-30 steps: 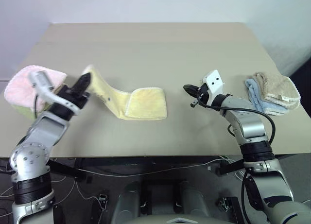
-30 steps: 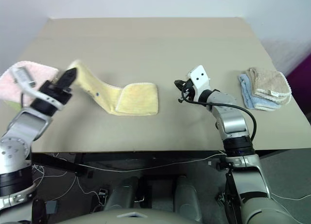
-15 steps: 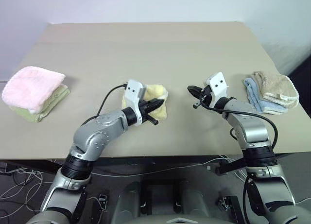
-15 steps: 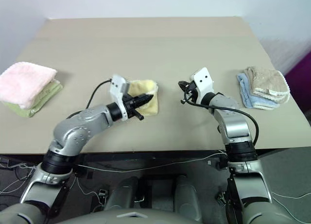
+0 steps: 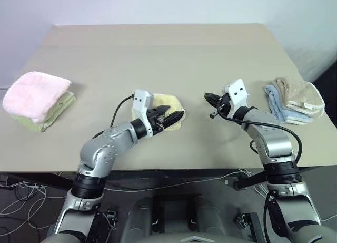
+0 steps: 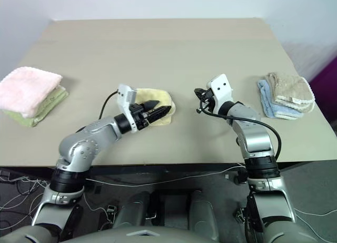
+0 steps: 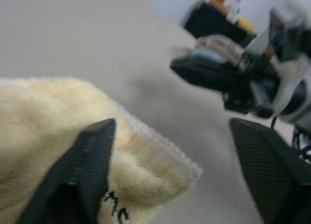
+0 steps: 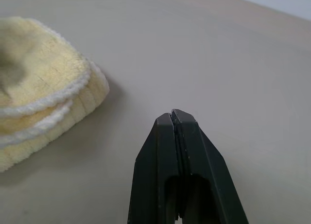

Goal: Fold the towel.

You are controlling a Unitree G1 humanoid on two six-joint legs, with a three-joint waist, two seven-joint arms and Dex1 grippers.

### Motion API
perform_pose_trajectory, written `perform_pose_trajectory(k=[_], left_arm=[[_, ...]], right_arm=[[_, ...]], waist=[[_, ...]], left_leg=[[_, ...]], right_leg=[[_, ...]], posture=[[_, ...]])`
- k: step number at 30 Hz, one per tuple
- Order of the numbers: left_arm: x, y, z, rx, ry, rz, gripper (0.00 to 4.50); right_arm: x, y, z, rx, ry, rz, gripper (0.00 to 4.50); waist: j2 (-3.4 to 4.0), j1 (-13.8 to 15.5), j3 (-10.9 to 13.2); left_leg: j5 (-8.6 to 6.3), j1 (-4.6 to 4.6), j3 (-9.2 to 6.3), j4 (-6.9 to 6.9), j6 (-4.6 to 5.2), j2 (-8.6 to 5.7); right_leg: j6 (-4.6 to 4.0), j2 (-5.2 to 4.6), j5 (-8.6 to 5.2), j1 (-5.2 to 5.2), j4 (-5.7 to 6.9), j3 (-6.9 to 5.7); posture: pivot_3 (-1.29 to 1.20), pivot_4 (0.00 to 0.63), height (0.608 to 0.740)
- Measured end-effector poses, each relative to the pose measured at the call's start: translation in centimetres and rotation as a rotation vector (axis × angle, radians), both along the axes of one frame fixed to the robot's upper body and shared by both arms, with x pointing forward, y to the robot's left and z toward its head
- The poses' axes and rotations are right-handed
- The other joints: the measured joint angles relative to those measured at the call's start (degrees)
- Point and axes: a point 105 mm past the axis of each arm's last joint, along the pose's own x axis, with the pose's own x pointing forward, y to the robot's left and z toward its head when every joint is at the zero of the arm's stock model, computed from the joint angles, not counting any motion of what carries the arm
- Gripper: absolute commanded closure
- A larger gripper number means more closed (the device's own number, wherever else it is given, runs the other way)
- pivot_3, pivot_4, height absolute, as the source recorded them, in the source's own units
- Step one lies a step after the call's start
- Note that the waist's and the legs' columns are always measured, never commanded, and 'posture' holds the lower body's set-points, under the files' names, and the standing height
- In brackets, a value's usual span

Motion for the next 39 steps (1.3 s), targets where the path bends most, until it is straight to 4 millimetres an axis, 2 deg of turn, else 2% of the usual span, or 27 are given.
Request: perform_pose_trajectory(k=[4,5,6,8,10,14,16,20,23,28,31,33,35,37,39], left_arm=[[0.6,3.1,0.3,0.009,-0.02,0.118,0.02],[1.0,4.0,0.5,0.014,-0.036,0.162,0.45],[1.6,4.9,0.5,0.036,-0.056,0.212,0.63],[2.7,6.9,0.0,0.094,-0.08,0.309,1.33],[3.3,7.5,-0.5,0.127,-0.099,0.347,2.01],[3.9,6.1,-0.8,0.155,-0.134,0.315,3.51],[4.1,5.1,-1.4,0.201,-0.147,0.286,4.18],[4.4,4.1,-4.6,0.332,-0.109,0.249,4.18],[4.6,4.1,-5.5,0.408,-0.137,0.252,4.18],[4.4,3.9,-5.9,0.43,-0.177,0.258,4.18],[4.2,4.1,-5.6,0.347,-0.169,0.271,4.18],[3.9,4.4,-4.4,0.234,-0.173,0.286,4.18],[3.9,5.6,-2.7,0.168,-0.206,0.321,4.18],[4.2,7.9,-1.4,0.177,-0.241,0.388,4.21],[4.5,10.5,-1.1,0.265,-0.264,0.453,4.21]], right_arm=[[-0.3,0.8,0.1,0.018,0.008,0.03,4.5],[-0.4,1.2,0.2,0.026,0.009,0.044,4.5],[-0.6,1.8,0.3,0.04,0.008,0.06,4.5],[-1.0,3.3,0.3,0.062,0.016,0.105,4.5],[-1.1,4.6,0.4,0.077,0.025,0.139,4.5],[-1.2,7.5,1.5,0.111,0.005,0.215,4.5],[-1.3,9.1,1.2,0.125,0.025,0.249,4.5],[-1.0,10.6,-2.9,0.095,0.163,0.243,4.5],[-1.0,10.6,-5.5,0.067,0.236,0.222,4.5],[-1.1,10.6,-5.7,0.026,0.187,0.227,4.5],[-1.4,10.2,-5.6,0.033,0.166,0.233,4.5],[-1.5,9.4,-4.9,0.066,0.16,0.23,4.5],[-1.4,8.3,-3.7,0.117,0.162,0.216,4.5],[-1.2,6.7,-2.4,0.163,0.16,0.191,4.13],[-1.1,5.3,-1.8,0.212,0.196,0.161,3.63]], waist=[[0.0,0.07,0.0],[0.0,0.2,0.0],[0.0,0.19,0.0],[0.0,0.09,0.0],[0.0,0.13,0.0],[0.0,0.19,0.0],[0.0,0.05,-0.02],[0.0,-0.04,-0.01],[0.01,-0.02,-0.02],[0.04,-0.02,-0.09],[0.04,-0.02,-0.09],[0.01,0.05,-0.04],[0.01,0.02,-0.04],[0.01,0.0,-0.04],[0.02,-0.13,-0.04]], left_leg=[[-0.11,0.0,-0.01,0.0,0.18,-0.01],[-0.11,0.0,-0.01,0.01,0.19,-0.02],[-0.11,0.0,-0.01,0.01,0.19,-0.03],[-0.12,0.0,-0.01,0.01,0.2,-0.02],[-0.12,-0.01,0.0,0.01,0.19,-0.02],[-0.12,-0.04,-0.01,0.01,0.18,-0.03],[0.02,-0.04,-0.01,0.01,-0.05,-0.03],[0.03,-0.05,0.02,0.01,-0.05,-0.03],[0.02,-0.05,0.02,0.01,-0.03,-0.03],[-0.13,0.03,-0.01,0.0,0.19,0.0],[-0.14,0.03,-0.01,0.01,0.19,-0.01],[-0.13,-0.04,-0.03,0.01,0.19,-0.01],[-0.13,-0.08,-0.06,0.02,0.19,-0.01],[-0.14,-0.08,-0.08,0.02,0.2,-0.01],[-0.14,-0.08,-0.07,0.01,0.21,-0.01]], right_leg=[[0.0,0.0,0.0,0.0,0.0,0.0],[0.0,-0.01,0.0,0.01,0.0,-0.01],[0.0,-0.01,0.0,0.02,0.0,-0.01],[-0.01,0.01,0.0,0.01,0.0,-0.02],[-0.01,0.0,0.0,0.0,0.0,-0.02],[-0.01,-0.01,0.01,-0.01,0.0,-0.03],[-0.01,0.0,0.01,-0.01,0.0,-0.03],[-0.01,0.01,0.01,-0.04,0.03,-0.03],[-0.01,-0.01,0.01,-0.04,0.03,-0.03],[-0.01,-0.05,0.01,0.0,0.06,-0.02],[-0.01,-0.19,0.01,0.0,0.06,-0.02],[-0.01,-0.23,0.01,-0.06,0.07,-0.03],[-0.01,-0.24,0.02,-0.09,0.07,-0.04],[-0.02,-0.22,0.02,-0.09,0.08,-0.06],[-0.02,-0.2,0.02,-0.1,0.08,-0.07]], posture=[[0.0,0.15,0.74],[0.0,0.15,0.74],[0.0,0.15,0.74],[0.0,0.15,0.74],[0.0,0.15,0.74],[0.0,0.15,0.74],[0.0,0.15,0.74],[0.0,0.15,0.74],[0.0,0.15,0.74],[0.0,0.15,0.74],[0.0,0.15,0.74],[0.0,0.15,0.74],[0.0,0.15,0.74],[0.0,0.15,0.74],[0.0,0.15,0.74]])
